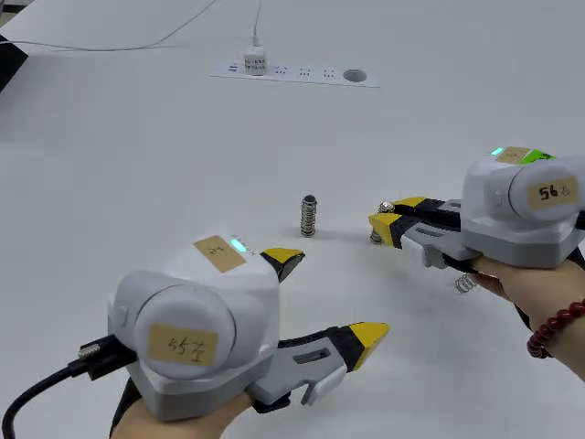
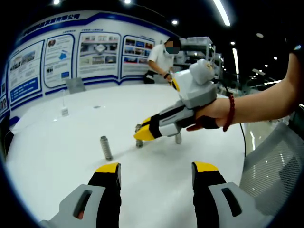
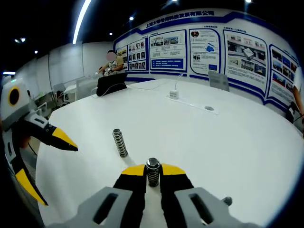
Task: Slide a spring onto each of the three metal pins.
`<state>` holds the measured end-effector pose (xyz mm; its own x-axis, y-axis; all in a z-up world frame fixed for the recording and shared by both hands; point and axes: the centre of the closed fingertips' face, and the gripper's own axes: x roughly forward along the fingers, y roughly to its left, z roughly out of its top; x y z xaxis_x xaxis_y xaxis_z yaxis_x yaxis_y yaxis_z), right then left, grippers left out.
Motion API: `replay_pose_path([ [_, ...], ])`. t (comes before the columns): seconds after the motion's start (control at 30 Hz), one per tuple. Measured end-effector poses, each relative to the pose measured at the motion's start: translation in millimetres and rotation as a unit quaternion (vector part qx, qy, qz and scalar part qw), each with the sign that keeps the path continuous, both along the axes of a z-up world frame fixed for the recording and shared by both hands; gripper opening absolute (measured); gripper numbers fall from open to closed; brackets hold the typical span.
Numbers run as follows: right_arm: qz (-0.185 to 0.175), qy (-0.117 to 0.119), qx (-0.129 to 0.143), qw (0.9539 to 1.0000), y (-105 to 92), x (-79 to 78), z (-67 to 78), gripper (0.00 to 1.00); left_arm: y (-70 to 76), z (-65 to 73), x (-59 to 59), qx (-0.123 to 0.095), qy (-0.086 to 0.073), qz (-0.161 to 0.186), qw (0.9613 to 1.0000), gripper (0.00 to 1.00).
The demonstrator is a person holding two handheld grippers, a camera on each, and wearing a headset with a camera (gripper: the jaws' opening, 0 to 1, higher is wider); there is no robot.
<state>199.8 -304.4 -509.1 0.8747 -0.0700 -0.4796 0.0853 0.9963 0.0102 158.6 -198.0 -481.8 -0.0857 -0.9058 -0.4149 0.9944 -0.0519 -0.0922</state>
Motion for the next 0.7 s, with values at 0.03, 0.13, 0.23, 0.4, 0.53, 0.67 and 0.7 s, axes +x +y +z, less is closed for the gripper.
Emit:
replay_pose_path([
  [0.03, 0.000, 0.001, 0.001, 1.0000, 0.1, -0.4, -1.1, 0.12, 0.1, -0.1, -0.5, 0.000, -0.001, -0.002, 1.0000, 0.62],
  [0.13, -0.001, -0.001, 0.001, 1.0000, -0.1, -0.2, -0.7, 0.12, 0.1, 0.5, -1.6, -0.001, -0.001, -0.004, 1.0000, 0.62],
  [0.23, -0.002, 0.005, 0.004, 1.0000, -0.2, -1.3, -2.8, 0.13, -0.3, 1.2, -1.9, -0.002, -0.001, -0.004, 1.0000, 0.62],
  [0.4, -0.002, 0.003, 0.004, 1.0000, 0.5, -2.6, -1.0, 0.19, -0.1, 1.5, -1.5, -0.003, -0.002, -0.003, 1.0000, 0.63],
  [0.53, -0.004, -0.006, 0.009, 0.9999, 2.1, -4.7, 6.6, 0.24, -0.7, 1.7, -1.2, -0.004, -0.002, -0.001, 1.0000, 0.63],
  [0.67, -0.014, -0.021, 0.020, 0.9995, 2.8, -7.5, 17.1, 0.27, -0.8, 0.8, -3.9, -0.001, 0.002, -0.005, 1.0000, 0.63],
  [0.7, -0.017, -0.025, 0.027, 0.9992, 3.3, -8.8, 20.5, 0.29, -1.2, 0.6, -4.6, 0.000, 0.005, -0.005, 1.0000, 0.63],
])
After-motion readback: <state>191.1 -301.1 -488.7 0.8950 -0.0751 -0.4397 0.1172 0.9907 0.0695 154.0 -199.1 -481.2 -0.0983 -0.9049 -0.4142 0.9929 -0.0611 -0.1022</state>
